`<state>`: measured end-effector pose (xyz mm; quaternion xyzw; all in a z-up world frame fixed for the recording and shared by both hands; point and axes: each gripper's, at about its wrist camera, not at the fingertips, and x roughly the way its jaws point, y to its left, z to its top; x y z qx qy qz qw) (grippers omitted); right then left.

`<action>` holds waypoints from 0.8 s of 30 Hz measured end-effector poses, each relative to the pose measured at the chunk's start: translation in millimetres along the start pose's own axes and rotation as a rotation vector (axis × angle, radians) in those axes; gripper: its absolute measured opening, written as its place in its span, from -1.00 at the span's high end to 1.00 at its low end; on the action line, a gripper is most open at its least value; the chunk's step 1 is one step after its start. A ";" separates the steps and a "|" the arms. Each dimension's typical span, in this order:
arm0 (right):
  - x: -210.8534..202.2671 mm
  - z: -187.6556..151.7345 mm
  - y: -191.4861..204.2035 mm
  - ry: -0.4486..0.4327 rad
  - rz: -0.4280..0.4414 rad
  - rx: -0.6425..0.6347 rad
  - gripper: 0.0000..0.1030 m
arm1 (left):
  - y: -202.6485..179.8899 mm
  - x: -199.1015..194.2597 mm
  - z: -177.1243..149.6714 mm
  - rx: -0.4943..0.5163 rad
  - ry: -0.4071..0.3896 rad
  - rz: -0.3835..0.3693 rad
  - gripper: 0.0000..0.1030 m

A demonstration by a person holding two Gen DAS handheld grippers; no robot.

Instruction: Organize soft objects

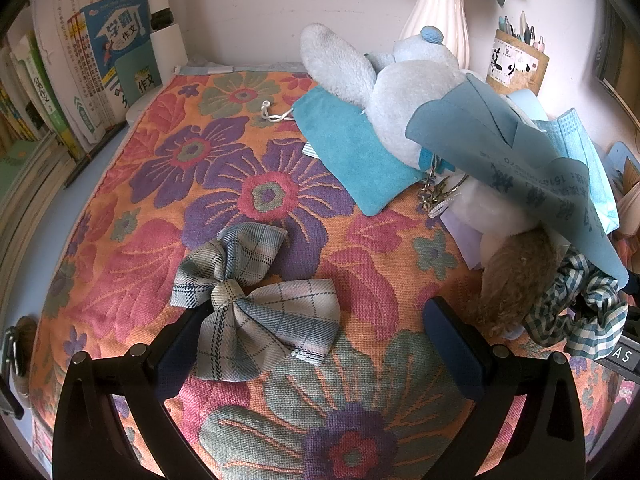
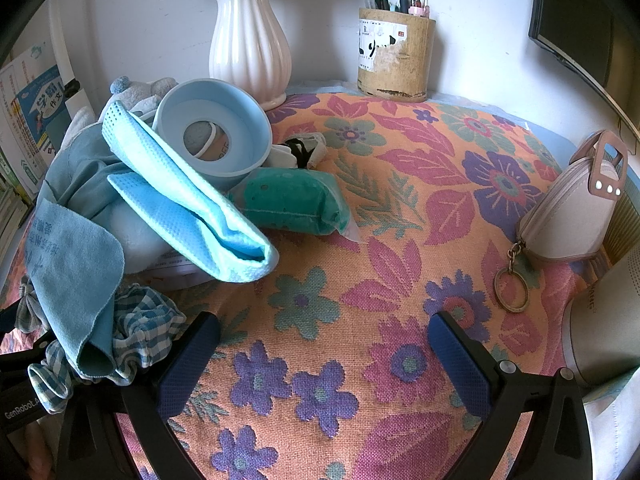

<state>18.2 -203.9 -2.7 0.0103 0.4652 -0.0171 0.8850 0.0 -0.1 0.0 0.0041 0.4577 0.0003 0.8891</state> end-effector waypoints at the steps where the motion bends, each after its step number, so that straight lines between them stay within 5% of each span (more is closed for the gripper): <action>1: 0.0 0.0 0.0 0.000 0.000 0.000 -1.00 | 0.1 0.0 0.0 0.000 0.000 0.000 -1.00; 24: 0.0 0.0 0.0 0.000 0.000 0.000 -1.00 | -0.4 -1.5 -1.0 0.008 0.022 -0.002 -1.00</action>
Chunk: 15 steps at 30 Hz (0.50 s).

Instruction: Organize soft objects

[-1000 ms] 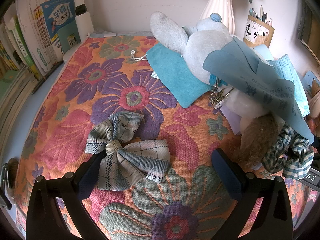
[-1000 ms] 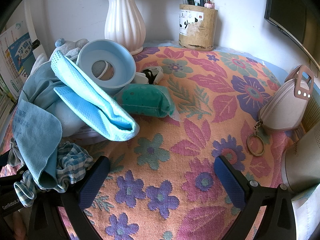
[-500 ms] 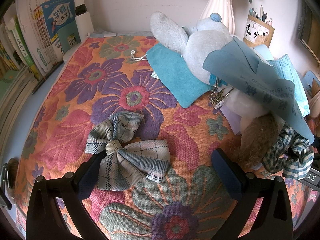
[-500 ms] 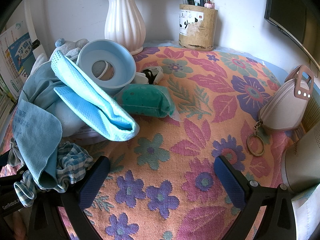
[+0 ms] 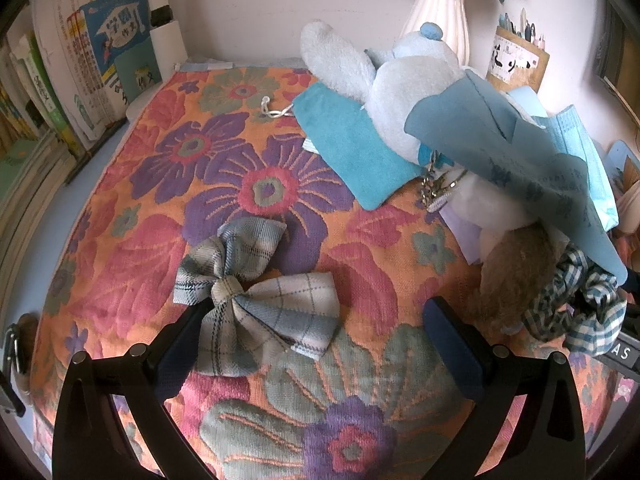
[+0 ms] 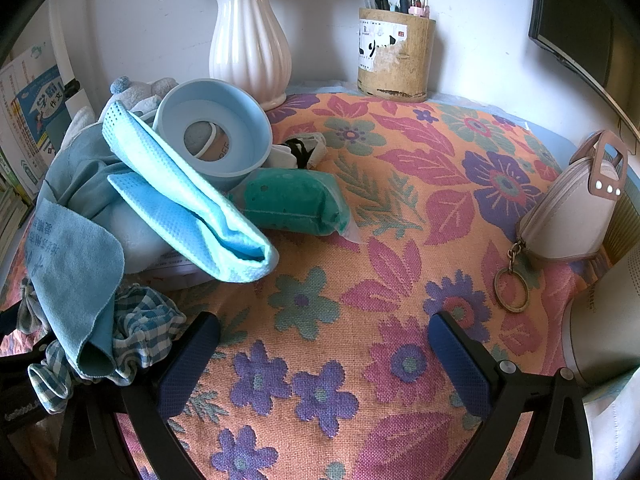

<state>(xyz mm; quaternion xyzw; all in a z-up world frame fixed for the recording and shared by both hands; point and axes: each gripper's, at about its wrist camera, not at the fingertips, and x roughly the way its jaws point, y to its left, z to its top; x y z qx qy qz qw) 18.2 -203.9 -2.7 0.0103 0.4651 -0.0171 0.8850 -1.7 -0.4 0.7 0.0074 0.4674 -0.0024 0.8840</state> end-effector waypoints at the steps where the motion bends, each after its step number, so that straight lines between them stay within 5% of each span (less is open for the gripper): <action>1: 0.0 0.1 0.1 0.000 0.000 0.000 -1.00 | -1.6 -1.4 -2.8 0.007 0.005 -0.005 -1.00; 5: -0.8 -0.4 0.5 0.011 -0.006 0.012 -1.00 | 1.9 -15.9 -15.8 0.058 0.039 -0.066 -0.99; 10: -14.9 -15.1 -1.0 0.172 0.042 -0.040 -1.00 | 11.2 -52.2 -48.4 0.118 -0.031 -0.142 -0.99; 15: -38.9 -52.7 -4.3 0.041 0.075 -0.094 -1.00 | 32.7 -79.7 -55.2 0.092 -0.165 -0.156 -0.99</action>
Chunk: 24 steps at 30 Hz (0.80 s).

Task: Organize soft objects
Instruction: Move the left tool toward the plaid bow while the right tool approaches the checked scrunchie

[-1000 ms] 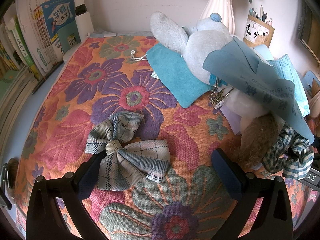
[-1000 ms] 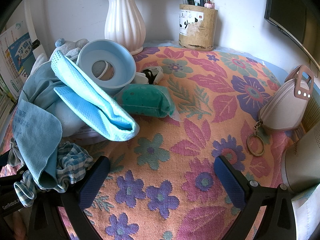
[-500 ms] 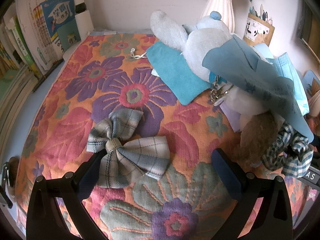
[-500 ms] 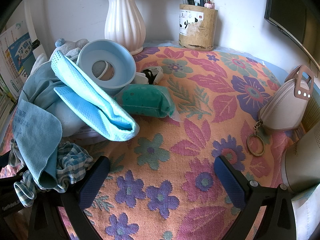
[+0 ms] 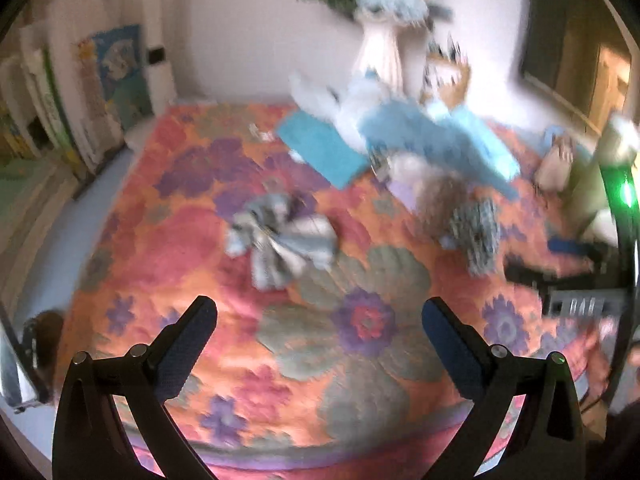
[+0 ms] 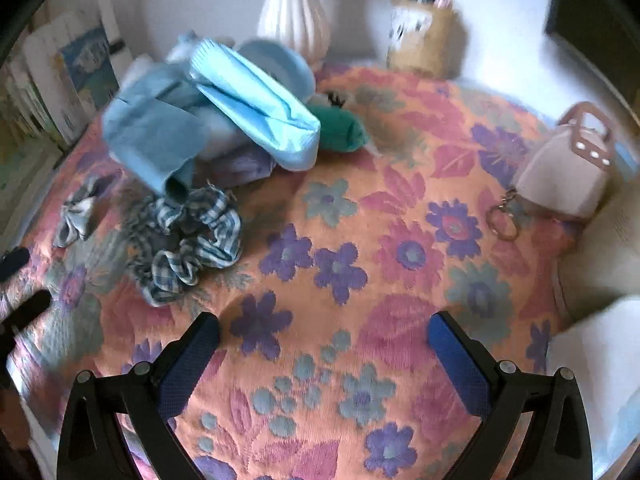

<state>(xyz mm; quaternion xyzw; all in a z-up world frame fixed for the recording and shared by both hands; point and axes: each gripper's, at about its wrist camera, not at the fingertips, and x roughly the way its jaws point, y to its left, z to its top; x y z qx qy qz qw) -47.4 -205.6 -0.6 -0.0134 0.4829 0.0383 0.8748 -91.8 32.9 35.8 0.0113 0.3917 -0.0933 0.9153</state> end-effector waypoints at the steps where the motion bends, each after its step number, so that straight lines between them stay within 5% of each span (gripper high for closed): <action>1: -0.7 -1.7 0.1 0.002 0.000 -0.004 -1.00 | 4.8 -1.4 5.2 -0.027 -0.009 0.008 -0.99; 6: -7.3 -1.5 -7.4 0.020 0.023 0.033 -1.00 | 23.1 4.9 34.8 -0.084 -0.048 0.001 -0.99; 13: -84.8 13.3 -8.6 -0.331 0.163 0.074 -1.00 | 18.0 11.6 50.4 -0.048 -0.165 0.080 -0.99; 20: -76.1 9.2 15.5 -0.565 -0.012 0.025 -1.00 | 19.2 23.2 44.3 -0.082 -0.213 0.148 -0.99; 24: -61.7 14.2 32.3 -0.500 -0.070 -0.062 -1.00 | 17.5 26.3 45.4 -0.069 -0.205 0.169 -0.99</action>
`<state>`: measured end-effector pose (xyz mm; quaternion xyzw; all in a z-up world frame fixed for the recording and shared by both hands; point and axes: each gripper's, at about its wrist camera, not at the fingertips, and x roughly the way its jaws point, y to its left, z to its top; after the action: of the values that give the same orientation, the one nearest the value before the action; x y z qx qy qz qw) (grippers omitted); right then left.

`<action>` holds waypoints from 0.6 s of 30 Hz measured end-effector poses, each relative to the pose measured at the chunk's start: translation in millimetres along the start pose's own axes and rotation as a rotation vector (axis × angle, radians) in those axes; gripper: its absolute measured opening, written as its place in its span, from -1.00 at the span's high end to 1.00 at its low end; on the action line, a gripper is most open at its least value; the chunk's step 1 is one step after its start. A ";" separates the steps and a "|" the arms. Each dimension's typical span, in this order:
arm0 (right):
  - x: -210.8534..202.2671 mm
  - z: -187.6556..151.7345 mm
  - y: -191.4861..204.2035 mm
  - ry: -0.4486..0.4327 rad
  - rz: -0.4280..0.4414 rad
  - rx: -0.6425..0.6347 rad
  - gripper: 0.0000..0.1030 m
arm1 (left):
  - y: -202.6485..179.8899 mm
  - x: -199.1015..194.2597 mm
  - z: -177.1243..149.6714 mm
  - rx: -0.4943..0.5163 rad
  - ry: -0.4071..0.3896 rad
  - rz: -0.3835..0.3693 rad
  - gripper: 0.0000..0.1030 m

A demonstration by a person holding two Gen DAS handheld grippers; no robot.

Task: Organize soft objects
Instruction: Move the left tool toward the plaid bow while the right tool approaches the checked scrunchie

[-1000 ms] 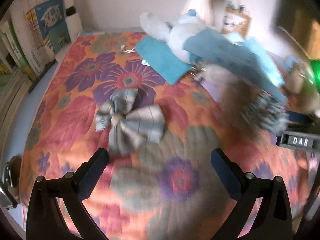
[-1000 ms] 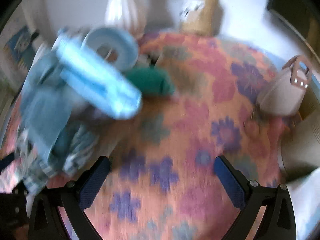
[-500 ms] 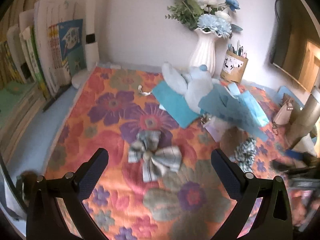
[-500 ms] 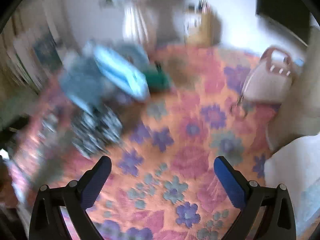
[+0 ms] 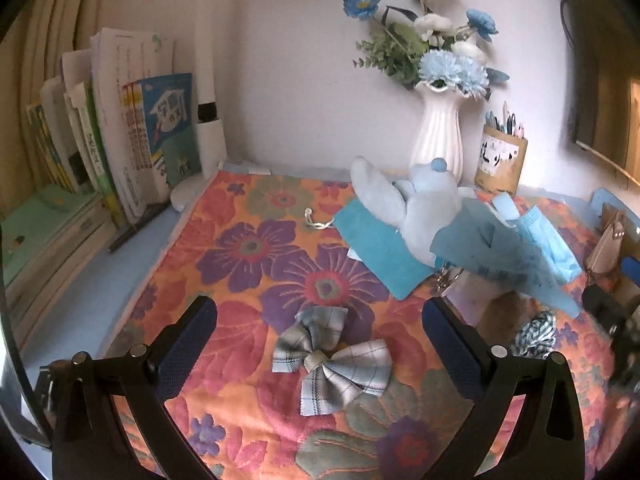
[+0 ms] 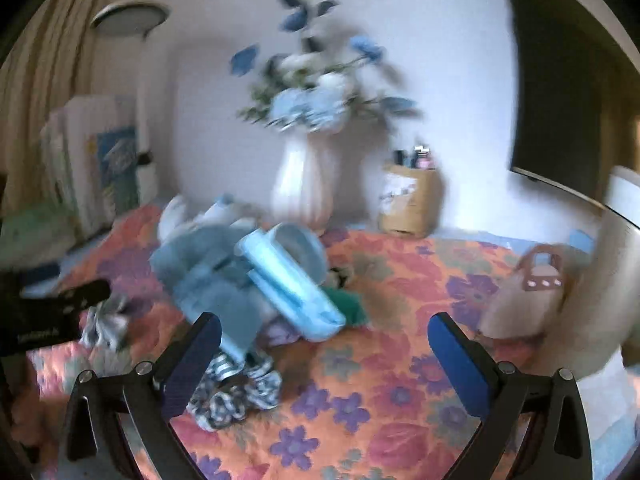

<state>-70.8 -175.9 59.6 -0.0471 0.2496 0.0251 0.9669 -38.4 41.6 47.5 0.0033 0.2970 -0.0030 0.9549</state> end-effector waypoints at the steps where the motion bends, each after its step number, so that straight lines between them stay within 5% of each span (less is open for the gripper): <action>1: 0.1 0.3 4.8 0.004 -0.002 -0.026 -1.00 | -0.1 1.7 0.1 0.000 0.007 0.006 -0.99; 18: -2.2 -4.0 12.0 0.005 0.037 -0.043 -1.00 | 1.9 6.0 0.0 -0.017 0.036 -0.003 -0.99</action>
<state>-75.5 -164.3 56.3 -0.0633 0.2520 0.0480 0.9645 -33.5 43.5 44.0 -0.0054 0.3143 -0.0017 0.9493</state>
